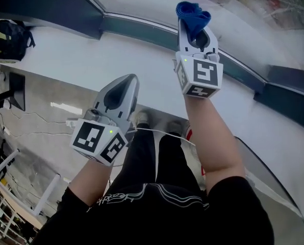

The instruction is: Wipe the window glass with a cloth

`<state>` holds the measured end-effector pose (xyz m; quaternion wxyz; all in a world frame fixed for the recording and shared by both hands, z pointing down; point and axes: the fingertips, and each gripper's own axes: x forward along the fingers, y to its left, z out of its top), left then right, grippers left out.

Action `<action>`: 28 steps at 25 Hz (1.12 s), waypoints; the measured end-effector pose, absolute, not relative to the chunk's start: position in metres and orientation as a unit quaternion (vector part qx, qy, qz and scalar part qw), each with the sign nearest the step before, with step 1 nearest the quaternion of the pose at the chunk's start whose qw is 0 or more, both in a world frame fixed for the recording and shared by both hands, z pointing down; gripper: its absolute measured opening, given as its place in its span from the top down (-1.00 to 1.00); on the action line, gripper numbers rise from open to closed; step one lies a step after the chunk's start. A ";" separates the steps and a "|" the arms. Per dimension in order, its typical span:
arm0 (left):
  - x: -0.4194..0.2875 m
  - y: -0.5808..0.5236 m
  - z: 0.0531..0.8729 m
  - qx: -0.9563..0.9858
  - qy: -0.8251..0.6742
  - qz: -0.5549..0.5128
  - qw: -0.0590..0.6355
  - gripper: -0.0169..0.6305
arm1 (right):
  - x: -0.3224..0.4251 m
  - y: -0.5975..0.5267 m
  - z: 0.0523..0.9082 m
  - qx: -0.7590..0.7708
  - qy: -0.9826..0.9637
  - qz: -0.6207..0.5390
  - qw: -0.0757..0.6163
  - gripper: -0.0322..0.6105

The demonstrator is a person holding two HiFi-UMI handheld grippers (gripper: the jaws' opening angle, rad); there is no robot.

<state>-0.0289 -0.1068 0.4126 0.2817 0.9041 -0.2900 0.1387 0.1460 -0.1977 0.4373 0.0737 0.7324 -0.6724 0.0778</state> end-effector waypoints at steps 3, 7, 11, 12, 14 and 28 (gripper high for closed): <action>-0.001 -0.092 0.414 0.908 -0.276 0.145 0.280 0.94 | 0.178 -0.174 0.440 0.743 -0.660 0.078 0.076 0.61; 0.039 -0.068 0.415 0.914 -0.252 0.153 0.278 0.94 | 0.221 -0.138 0.444 0.757 -0.643 0.080 0.079 0.61; 0.079 -0.042 0.413 0.921 -0.227 0.160 0.273 0.94 | 0.268 -0.102 0.445 0.776 -0.621 0.084 0.078 0.61; 0.088 -0.036 0.412 0.923 -0.221 0.162 0.271 0.94 | 0.279 -0.093 0.444 0.780 -0.615 0.084 0.077 0.61; 0.105 -0.024 0.411 0.926 -0.210 0.165 0.267 0.94 | 0.301 -0.075 0.442 0.788 -0.605 0.082 0.076 0.61; 0.206 0.055 0.409 0.942 -0.134 0.186 0.245 0.94 | 0.447 0.052 0.436 0.857 -0.505 0.078 0.061 0.61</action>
